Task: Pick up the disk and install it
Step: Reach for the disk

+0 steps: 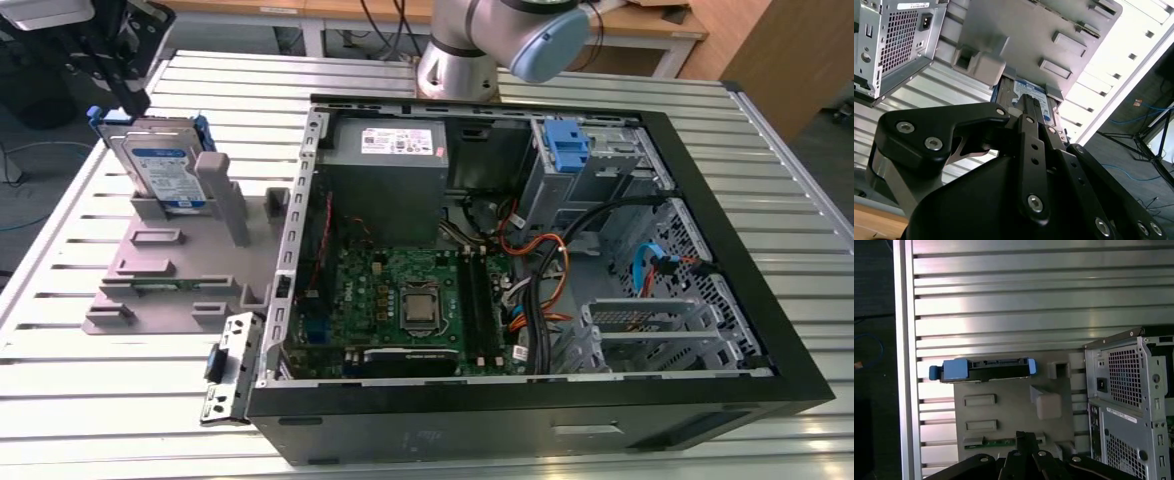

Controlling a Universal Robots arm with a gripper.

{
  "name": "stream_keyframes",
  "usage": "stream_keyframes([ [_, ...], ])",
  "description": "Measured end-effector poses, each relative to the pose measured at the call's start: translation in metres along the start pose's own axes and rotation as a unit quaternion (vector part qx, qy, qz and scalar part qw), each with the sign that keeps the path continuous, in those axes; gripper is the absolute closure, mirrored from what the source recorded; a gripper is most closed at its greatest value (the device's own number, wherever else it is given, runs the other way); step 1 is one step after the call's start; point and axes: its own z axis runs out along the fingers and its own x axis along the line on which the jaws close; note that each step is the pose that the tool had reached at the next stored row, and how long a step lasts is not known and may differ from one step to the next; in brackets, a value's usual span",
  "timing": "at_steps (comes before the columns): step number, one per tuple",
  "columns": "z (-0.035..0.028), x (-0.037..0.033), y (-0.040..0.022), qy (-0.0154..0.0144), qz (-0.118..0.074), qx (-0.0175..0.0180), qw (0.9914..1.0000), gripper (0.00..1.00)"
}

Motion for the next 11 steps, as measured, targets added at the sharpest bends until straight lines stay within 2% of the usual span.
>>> stream_keyframes([
  [11, 0.0090, 0.0094, 0.0201, -0.0001, 0.000, 0.0000, 1.00000, 0.89],
])
